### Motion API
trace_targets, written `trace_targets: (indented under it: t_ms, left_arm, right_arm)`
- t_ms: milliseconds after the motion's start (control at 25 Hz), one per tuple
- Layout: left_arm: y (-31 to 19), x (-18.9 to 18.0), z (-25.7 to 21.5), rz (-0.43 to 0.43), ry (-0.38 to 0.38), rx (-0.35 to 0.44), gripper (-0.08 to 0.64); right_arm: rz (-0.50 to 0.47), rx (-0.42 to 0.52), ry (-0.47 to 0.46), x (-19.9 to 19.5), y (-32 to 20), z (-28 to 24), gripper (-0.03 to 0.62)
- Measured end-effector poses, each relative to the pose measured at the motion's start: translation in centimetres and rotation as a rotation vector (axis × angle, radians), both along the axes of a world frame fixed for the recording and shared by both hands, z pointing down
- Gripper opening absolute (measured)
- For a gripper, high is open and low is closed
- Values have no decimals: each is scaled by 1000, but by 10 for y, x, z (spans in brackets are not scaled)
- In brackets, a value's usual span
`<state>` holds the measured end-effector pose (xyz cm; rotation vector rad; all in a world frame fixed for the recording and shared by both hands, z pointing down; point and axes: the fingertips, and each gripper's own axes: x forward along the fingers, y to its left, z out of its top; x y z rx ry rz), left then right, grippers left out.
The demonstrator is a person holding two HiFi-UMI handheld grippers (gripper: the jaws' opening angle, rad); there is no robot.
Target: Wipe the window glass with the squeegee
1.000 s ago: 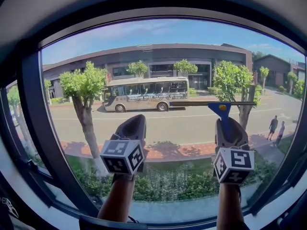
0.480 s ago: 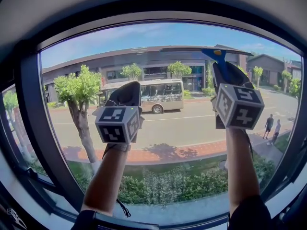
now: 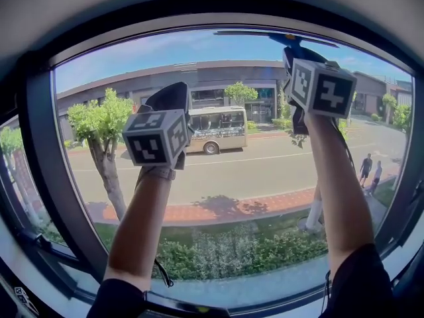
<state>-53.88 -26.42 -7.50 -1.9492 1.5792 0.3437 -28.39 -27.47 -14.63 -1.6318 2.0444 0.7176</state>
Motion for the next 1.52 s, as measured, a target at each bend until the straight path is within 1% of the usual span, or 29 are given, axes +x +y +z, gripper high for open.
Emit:
trace_targets:
  t_ms: [80,200,320,440,600,760,1000,1520]
  left_arm:
    - [-2,-7,1,1,4,-2,0]
    - [-3,-15,2,4,16,-4,0]
    - [0,-19,3,0,22,3,0]
    - [2,-18,7,6,25,6,0]
    - [-1,-12,15,21,19,-6,0]
    - [1,-9,21,22,10,-15,0]
    - [4,-8,24,22,8,-22,0]
    - [5,-15,40,27,37,-41,0]
  right_arm:
    - [6,-6,-8,-4,-5,-6,143]
    - [-19,-12,-24,-9,-11,-9,143]
    - [-1,5,-22,-8,-9,-10,143]
    - [10,24,-14,-7,-7,-14,143]
    - [-6,15,-18,-6,-11,-15,143]
    - [-15,16,-12,-8,-11,-12,143]
    - [7,-5,-21,-3,-14,-6,143]
    - [-2,-8,5,-8,-13,18,143]
